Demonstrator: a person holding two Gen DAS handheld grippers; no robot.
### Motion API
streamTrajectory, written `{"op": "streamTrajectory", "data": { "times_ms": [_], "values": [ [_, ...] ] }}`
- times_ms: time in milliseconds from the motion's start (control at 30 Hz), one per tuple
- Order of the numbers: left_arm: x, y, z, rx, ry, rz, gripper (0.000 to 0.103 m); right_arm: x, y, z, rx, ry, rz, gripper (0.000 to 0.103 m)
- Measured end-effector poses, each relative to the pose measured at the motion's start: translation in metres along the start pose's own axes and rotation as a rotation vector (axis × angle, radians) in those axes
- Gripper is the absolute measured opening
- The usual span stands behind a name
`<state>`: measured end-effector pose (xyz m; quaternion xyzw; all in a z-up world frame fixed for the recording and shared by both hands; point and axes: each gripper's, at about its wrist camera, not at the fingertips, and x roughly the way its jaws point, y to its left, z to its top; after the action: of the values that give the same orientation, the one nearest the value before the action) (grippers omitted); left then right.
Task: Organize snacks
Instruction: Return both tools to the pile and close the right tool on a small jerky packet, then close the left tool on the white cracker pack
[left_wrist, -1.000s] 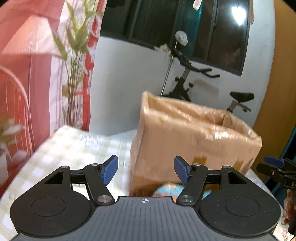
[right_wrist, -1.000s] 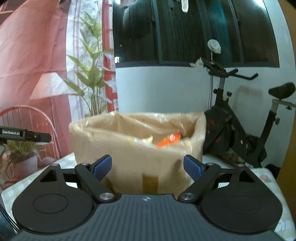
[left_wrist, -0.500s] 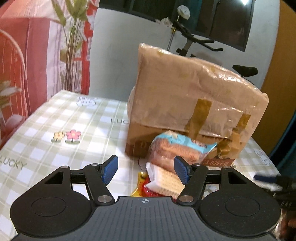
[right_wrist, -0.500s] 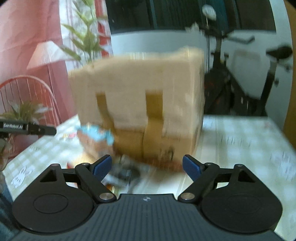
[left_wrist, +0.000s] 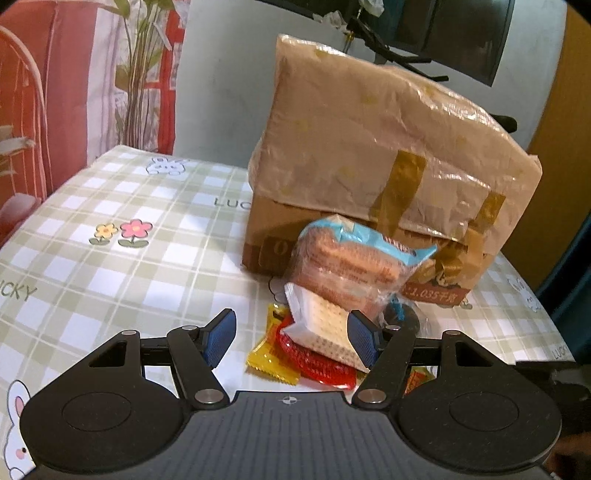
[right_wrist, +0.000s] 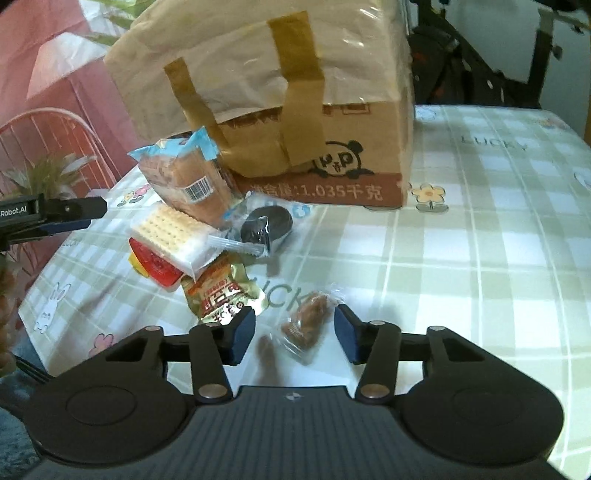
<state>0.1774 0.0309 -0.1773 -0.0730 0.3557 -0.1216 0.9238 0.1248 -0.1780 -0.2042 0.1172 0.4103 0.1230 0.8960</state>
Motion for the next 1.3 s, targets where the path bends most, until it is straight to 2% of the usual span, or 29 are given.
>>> {"op": "streamTrajectory", "data": {
  "times_ms": [33, 67, 300, 367, 600, 800, 933, 1167, 1300],
  "values": [
    [0.002, -0.001, -0.001, -0.001, 0.007, -0.006, 0.069, 0.003, 0.001, 0.001, -0.013, -0.001, -0.007, 0.028],
    [0.002, -0.002, -0.002, 0.000, 0.011, -0.012, 0.069, 0.005, 0.001, 0.003, -0.025, -0.001, -0.012, 0.019],
    [0.014, -0.010, -0.010, -0.003, 0.060, -0.067, 0.066, 0.018, 0.001, 0.009, -0.109, -0.060, -0.041, 0.019],
    [0.017, -0.013, -0.012, -0.010, 0.075, -0.082, 0.063, 0.020, 0.000, 0.008, -0.127, -0.083, -0.050, 0.019],
    [0.033, -0.017, -0.013, -0.060, 0.109, -0.118, 0.055, 0.018, -0.009, 0.001, -0.109, -0.127, -0.023, 0.019],
    [0.052, -0.015, -0.010, -0.098, 0.123, -0.069, 0.053, 0.018, -0.008, -0.001, -0.118, -0.136, -0.010, 0.019],
    [0.056, -0.020, -0.008, -0.071, 0.117, -0.032, 0.053, 0.016, -0.010, -0.002, -0.115, -0.140, 0.004, 0.019],
    [0.068, -0.024, -0.005, -0.084, 0.096, 0.014, 0.062, 0.017, -0.008, -0.002, -0.121, -0.139, 0.012, 0.019],
    [0.071, -0.026, -0.004, -0.075, 0.078, 0.007, 0.060, 0.017, -0.008, -0.002, -0.130, -0.139, 0.010, 0.019]
  ]
}}
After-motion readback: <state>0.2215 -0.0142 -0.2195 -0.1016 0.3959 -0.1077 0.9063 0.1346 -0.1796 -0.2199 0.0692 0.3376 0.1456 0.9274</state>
